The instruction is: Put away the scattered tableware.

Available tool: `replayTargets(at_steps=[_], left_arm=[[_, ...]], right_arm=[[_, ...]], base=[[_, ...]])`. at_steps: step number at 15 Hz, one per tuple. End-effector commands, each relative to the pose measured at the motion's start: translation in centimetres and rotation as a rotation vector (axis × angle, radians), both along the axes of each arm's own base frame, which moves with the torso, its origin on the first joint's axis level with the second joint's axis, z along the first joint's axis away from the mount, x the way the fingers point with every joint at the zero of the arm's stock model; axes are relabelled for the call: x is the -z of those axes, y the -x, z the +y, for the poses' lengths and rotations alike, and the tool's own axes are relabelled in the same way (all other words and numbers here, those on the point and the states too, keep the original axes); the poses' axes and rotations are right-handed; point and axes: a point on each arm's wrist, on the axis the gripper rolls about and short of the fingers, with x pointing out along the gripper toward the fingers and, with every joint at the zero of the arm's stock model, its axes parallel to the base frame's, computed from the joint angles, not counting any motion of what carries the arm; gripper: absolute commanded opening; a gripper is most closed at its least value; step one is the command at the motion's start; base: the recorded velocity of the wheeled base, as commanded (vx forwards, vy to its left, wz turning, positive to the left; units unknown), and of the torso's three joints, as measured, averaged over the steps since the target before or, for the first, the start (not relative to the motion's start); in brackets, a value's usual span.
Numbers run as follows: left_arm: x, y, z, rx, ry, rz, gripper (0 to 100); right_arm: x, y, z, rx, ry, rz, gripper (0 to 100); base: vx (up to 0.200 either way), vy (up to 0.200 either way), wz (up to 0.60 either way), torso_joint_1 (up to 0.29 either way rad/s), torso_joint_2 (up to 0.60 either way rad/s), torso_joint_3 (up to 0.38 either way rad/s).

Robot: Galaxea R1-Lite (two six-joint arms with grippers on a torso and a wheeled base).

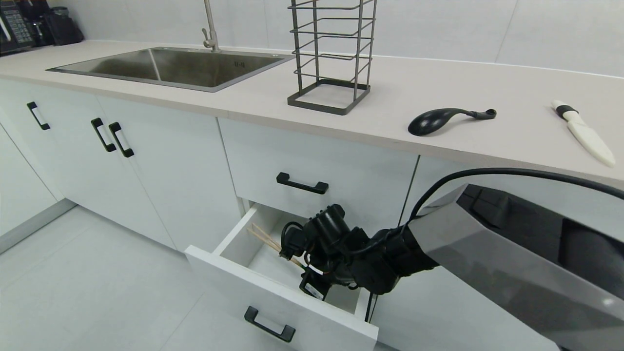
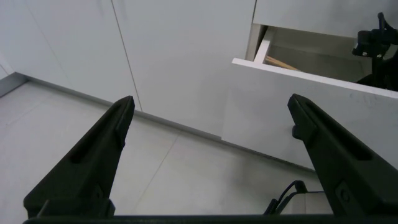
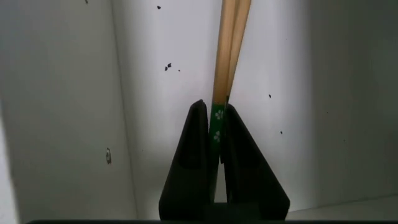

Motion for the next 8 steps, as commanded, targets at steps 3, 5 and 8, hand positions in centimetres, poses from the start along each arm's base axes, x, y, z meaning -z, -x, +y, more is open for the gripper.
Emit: replayTargets(at_steps=[3,5,8], left_arm=[[0.0,0.0,0.0,-0.001,0.000,0.001,100],[0.0,0.0,0.0,0.000,0.000,0.001,100],[0.0,0.0,0.0,0.000,0.000,0.001,100]], right_arm=[[1.4,0.7,0.8,-0.031,0.016,0.023,0],[1.2,1.2,1.3,-0.061,0.007,0.019,0],[1.1,1.5,1.4,-0.073,0.008,0.021,100]], base=[[0.000,0.000,0.00,0.000,0.00,0.000],[0.000,0.000,0.00,0.000,0.00,0.000],[0.000,0.000,0.00,0.000,0.00,0.000]])
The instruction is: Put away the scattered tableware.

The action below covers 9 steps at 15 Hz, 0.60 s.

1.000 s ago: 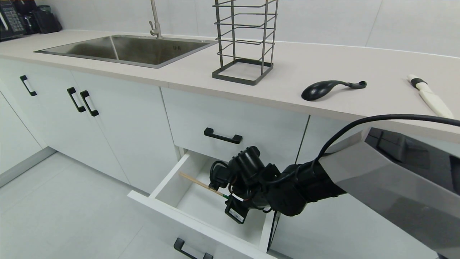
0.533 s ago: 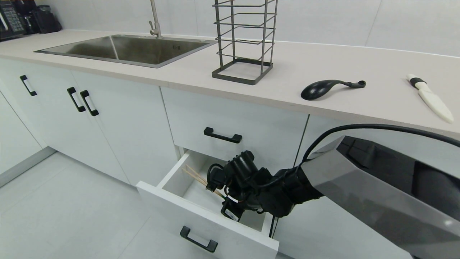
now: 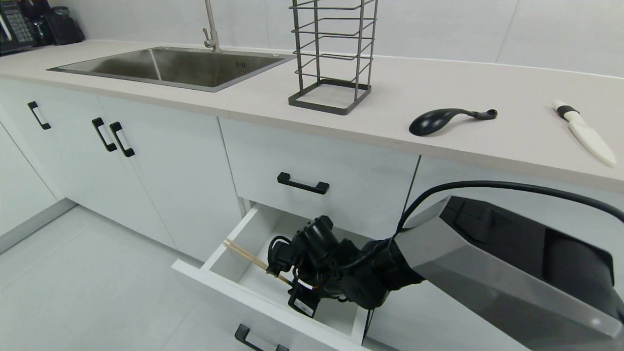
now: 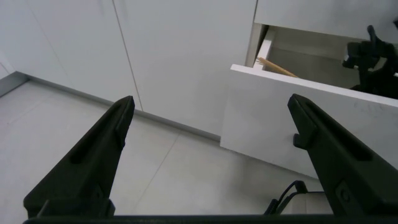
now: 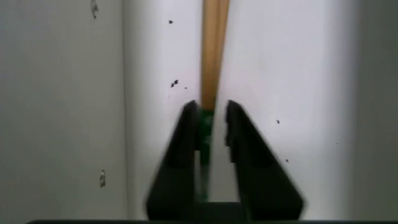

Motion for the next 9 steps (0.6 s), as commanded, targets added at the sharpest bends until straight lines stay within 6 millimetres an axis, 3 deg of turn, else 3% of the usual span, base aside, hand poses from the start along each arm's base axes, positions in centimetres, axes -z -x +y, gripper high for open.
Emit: replayTargets(at_steps=[1,3,9], left_arm=[[0.0,0.0,0.0,0.000,0.000,0.002,100],[0.0,0.0,0.0,0.000,0.000,0.002,100],[0.0,0.0,0.0,0.000,0.000,0.002,100]], right_arm=[[0.0,0.2,0.0,-0.002,0.004,0.002,100],[-0.6,0.2,0.1,-0.005,-0.006,-0.007,100],[-5.9,2.6,-1.4,-0.025,-0.053,-0.047,100]], base=[[0.000,0.000,0.00,0.000,0.00,0.000],[0.000,0.000,0.00,0.000,0.00,0.000],[0.000,0.000,0.00,0.000,0.00,0.000]])
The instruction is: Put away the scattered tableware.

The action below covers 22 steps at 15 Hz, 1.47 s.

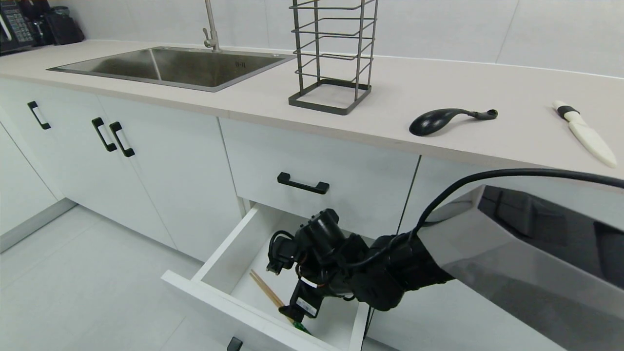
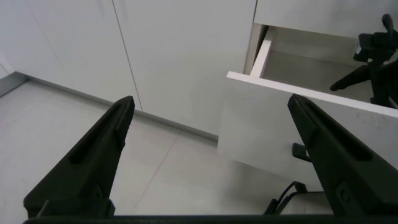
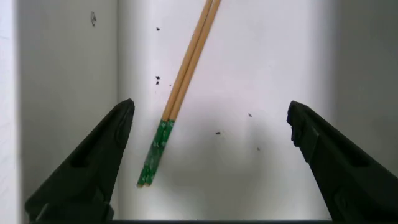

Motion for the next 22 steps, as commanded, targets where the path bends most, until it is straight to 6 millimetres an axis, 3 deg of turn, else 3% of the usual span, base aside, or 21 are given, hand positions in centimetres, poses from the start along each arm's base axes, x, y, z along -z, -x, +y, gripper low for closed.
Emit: replayTargets(at_steps=[1,11,22], left_arm=[[0.0,0.0,0.0,0.000,0.000,0.001,100],[0.0,0.0,0.0,0.000,0.000,0.001,100],[0.0,0.0,0.0,-0.001,0.000,0.001,100]], right_arm=[[-3.3,1.5,-1.1,-0.009,-0.036,-0.028,100],[-8.7,7.0,-6.9,-0.011,-0.082,-0.043,100],[-11.1,10.3,-10.6,0.000,-0.163,-0.135,100]], base=[[0.000,0.000,0.00,0.000,0.00,0.000],[0.000,0.000,0.00,0.000,0.00,0.000],[0.000,0.000,0.00,0.000,0.00,0.000]])
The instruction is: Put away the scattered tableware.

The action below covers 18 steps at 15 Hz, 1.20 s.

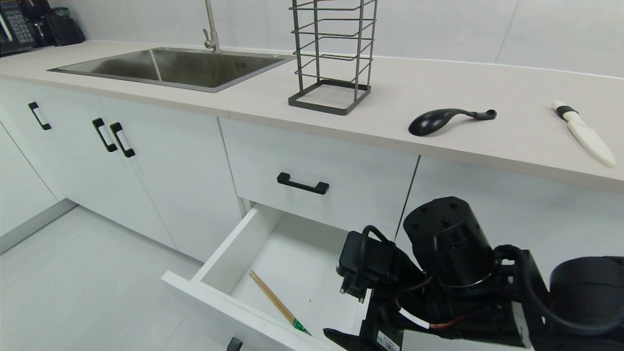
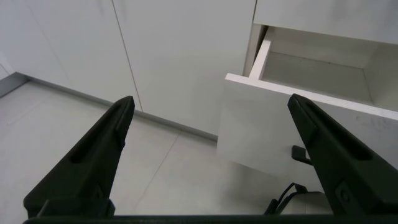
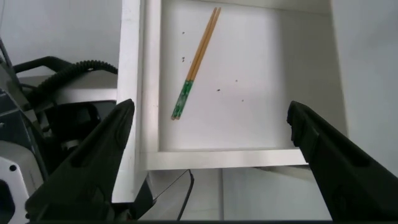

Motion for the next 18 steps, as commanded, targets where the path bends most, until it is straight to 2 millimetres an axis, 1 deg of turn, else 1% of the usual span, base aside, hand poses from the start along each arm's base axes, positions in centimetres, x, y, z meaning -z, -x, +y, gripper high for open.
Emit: replayTargets(at_steps=[1,7,9,11,14,16,18], left_arm=[[0.0,0.0,0.0,0.000,0.000,0.001,100],[0.0,0.0,0.0,0.000,0.000,0.001,100],[0.0,0.0,0.0,0.000,0.000,0.001,100],[0.0,0.0,0.0,0.000,0.000,0.001,100],[0.0,0.0,0.0,-0.001,0.000,0.001,100],[0.0,0.0,0.0,0.000,0.000,0.001,100],[0.0,0.0,0.0,-0.001,0.000,0.001,100]], right_arm=[[-0.1,0.7,-1.1,0.029,-0.012,-0.032,100],[-0.1,1.1,-1.2,0.033,-0.011,-0.038,100],[-0.8,1.5,-1.2,0.041,-0.019,-0.066,100],[-1.1,1.9,-1.3,0.036,-0.029,-0.074,100],[-1.1,2.3,-2.0,0.038,-0.028,-0.072,100],[-1.0,2.4,-2.1,0.038,-0.025,-0.069,100],[-1.0,2.3,-2.0,0.038,-0.025,-0.069,100]], base=[[0.000,0.000,0.00,0.000,0.00,0.000],[0.000,0.000,0.00,0.000,0.00,0.000],[0.000,0.000,0.00,0.000,0.00,0.000],[0.000,0.000,0.00,0.146,-0.14,-0.034],[0.000,0.000,0.00,0.238,-0.07,-0.134],[0.000,0.000,0.00,0.261,-0.44,-0.264],[0.000,0.000,0.00,0.178,-0.71,-0.185]])
